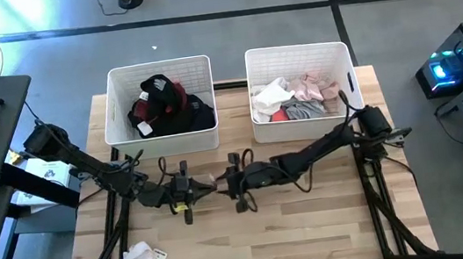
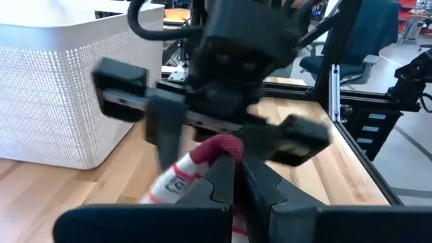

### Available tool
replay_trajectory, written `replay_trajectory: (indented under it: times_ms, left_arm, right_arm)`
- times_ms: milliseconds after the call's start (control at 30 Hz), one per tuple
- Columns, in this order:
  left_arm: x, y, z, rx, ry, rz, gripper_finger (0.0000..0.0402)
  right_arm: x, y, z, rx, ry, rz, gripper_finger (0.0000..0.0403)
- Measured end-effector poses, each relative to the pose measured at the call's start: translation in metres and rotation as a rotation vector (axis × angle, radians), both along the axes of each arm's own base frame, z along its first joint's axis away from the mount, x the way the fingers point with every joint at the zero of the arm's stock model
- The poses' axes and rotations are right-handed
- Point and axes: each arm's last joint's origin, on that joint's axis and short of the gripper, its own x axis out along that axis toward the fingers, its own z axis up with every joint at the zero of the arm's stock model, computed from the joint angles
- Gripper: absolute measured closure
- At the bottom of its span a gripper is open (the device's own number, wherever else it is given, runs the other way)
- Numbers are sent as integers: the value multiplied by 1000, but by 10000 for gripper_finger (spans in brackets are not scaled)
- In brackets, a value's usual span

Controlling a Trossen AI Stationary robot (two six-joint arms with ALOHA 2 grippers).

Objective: Sort clothes
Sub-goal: Put the gray patterned sock into the right white laundry bin

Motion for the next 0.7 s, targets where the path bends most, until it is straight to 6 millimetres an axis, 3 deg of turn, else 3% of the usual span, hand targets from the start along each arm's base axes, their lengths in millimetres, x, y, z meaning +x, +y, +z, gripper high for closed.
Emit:
replay_trajectory:
  times_ms: [200, 533, 700]
  left_arm:
    - [0, 0, -1, -3, 11, 1, 398]
    - [0, 1, -1, -4, 9, 19, 398]
    - [1, 5, -3, -46, 14, 68, 365]
  right_arm:
    - [2, -7, 6, -65, 27, -209, 270]
    - [4, -1, 9, 19, 9, -17, 277]
    - [4, 0, 10, 23, -4, -14, 338]
